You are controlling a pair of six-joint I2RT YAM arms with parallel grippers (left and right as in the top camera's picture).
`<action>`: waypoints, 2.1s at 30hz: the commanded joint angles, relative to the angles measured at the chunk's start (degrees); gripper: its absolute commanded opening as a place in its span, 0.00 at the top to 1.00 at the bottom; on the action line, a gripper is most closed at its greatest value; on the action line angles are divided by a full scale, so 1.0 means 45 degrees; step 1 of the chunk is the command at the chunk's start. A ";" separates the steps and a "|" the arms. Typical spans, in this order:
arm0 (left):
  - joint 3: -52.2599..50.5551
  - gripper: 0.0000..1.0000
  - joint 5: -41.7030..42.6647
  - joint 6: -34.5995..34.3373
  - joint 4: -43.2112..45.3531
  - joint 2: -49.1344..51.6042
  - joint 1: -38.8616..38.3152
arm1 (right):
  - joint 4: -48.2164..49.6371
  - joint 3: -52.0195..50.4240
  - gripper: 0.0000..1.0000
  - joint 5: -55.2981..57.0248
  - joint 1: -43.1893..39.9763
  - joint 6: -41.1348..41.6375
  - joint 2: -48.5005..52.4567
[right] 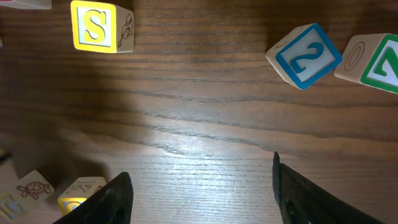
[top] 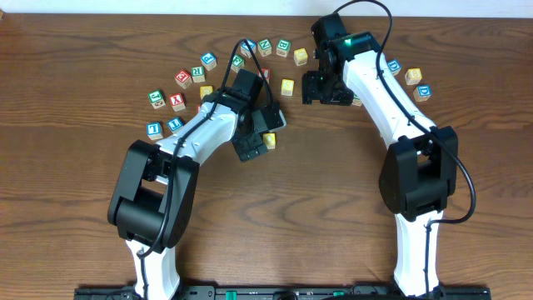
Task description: Spell out CORL
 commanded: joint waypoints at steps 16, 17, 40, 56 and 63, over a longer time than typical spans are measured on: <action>0.0398 0.01 0.0185 -0.6586 -0.0219 -0.3094 0.1180 | -0.0005 0.0155 0.32 0.0199 -0.0204 -0.0146 -0.0219; 0.0398 0.01 0.0185 -0.7752 -0.0403 -0.3269 0.1311 | -0.0005 0.0155 0.32 0.0199 -0.0204 -0.0146 -0.0219; -0.0971 0.93 -0.1797 -1.8214 -0.2186 -0.2322 0.1753 | 0.0321 0.0151 0.30 0.0165 0.0131 -0.0044 -0.0214; -0.1039 0.93 -0.0529 -1.8204 -0.0437 -0.0374 0.1710 | 0.0267 -0.0136 0.29 0.0291 0.0194 -0.0044 -0.0209; -0.1039 0.92 0.0024 -1.7228 0.0073 -0.0374 0.1219 | 0.0432 -0.0141 0.27 0.0291 0.0228 -0.0044 -0.0209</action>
